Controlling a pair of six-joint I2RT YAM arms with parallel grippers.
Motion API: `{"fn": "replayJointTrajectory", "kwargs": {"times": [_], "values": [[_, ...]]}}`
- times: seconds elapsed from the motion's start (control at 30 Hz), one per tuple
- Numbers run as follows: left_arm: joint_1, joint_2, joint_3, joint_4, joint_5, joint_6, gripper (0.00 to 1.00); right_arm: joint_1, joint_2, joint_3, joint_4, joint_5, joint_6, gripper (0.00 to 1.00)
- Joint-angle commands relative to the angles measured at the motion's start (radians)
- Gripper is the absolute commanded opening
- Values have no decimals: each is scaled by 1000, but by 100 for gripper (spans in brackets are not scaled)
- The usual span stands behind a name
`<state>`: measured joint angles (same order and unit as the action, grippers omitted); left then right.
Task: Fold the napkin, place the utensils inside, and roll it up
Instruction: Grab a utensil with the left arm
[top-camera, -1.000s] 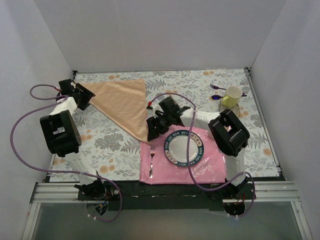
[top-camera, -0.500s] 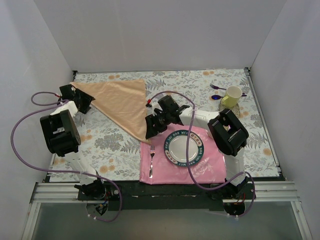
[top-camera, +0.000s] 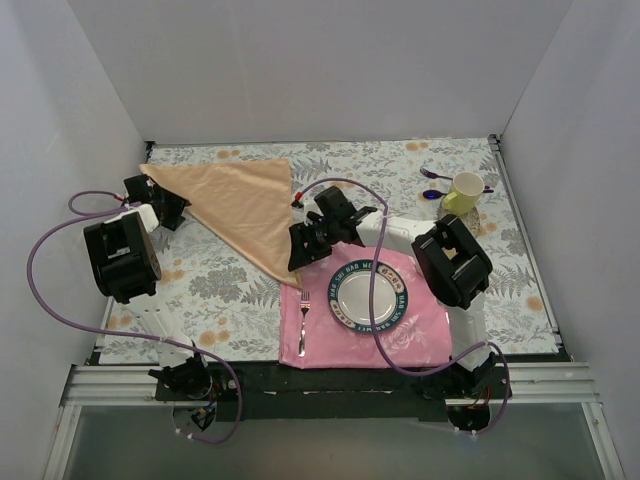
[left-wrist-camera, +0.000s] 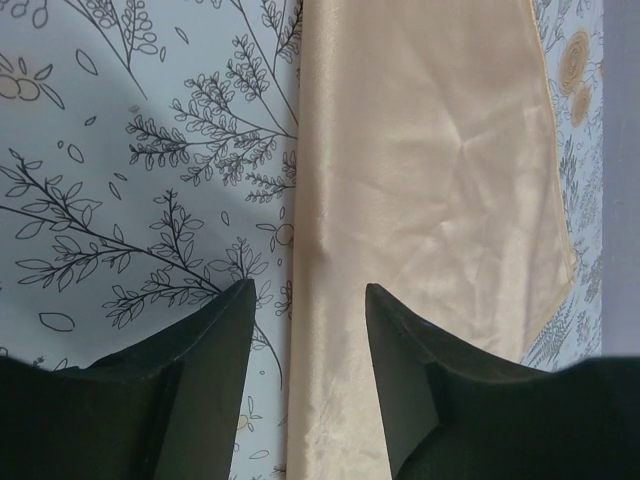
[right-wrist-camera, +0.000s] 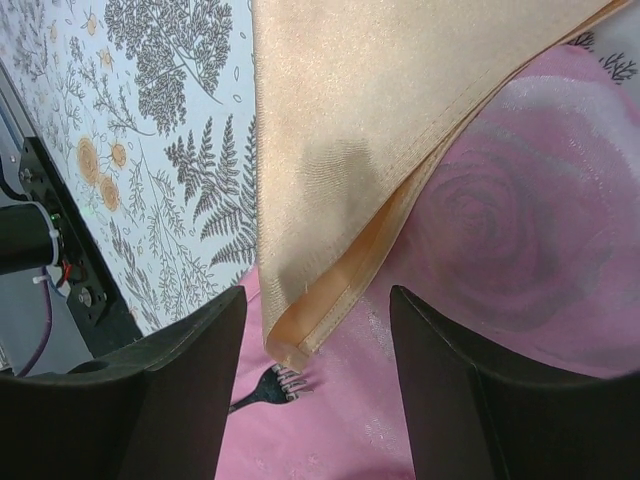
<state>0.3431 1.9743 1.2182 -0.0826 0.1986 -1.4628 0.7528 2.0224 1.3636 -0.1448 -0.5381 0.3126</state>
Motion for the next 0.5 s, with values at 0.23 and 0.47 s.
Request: {"fn": "replayJointTrajectory", "kwargs": {"times": [0.23,0.47], "values": [[4,20,9,49,-24,-2,40,-7,68,94,45,-33,39,65],[4,41,41,50,-19,6,36,-6,79,88,51,-46,43,61]]}}
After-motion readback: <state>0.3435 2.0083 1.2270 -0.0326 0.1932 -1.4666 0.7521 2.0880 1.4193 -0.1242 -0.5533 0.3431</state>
